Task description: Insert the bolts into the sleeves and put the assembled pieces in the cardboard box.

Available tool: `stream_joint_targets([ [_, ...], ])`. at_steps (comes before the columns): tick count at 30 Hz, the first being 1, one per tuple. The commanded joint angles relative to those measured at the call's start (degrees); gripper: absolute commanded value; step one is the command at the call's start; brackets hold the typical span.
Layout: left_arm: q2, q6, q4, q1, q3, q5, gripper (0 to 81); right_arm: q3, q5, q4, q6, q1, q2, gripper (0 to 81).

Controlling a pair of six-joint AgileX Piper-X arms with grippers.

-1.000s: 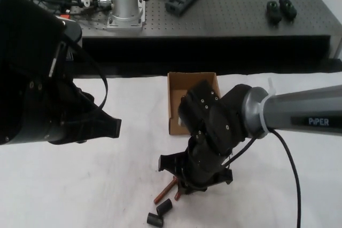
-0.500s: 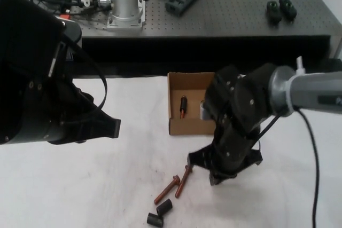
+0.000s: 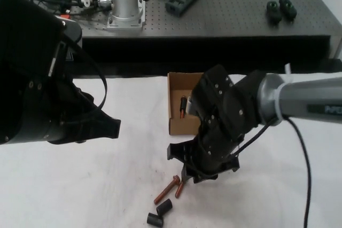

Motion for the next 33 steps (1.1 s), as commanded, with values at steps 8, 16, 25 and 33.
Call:
stream_joint_targets([
  [8, -0.6, 0.8, -0.2, 0.0, -0.1, -0.6, 17.3, -1.7, 1.7, -3.3, 2.1, -0.1, 2.9, 25.8],
  [16, -0.6, 2.1, -0.2, 0.0, -0.1, 1.8, 17.3, -2.7, 1.8, -0.6, 1.5, 0.2, 6.0, 23.7],
  [25, -0.6, 2.5, -0.2, 0.0, -0.1, 2.3, 17.3, -2.8, 2.7, 2.8, -5.5, 0.1, 3.4, 5.0],
  [33, -0.6, 2.9, -0.2, 0.0, -0.1, 11.1, 17.3, -2.8, 14.6, 21.3, -23.3, -5.8, -7.0, 5.0],
])
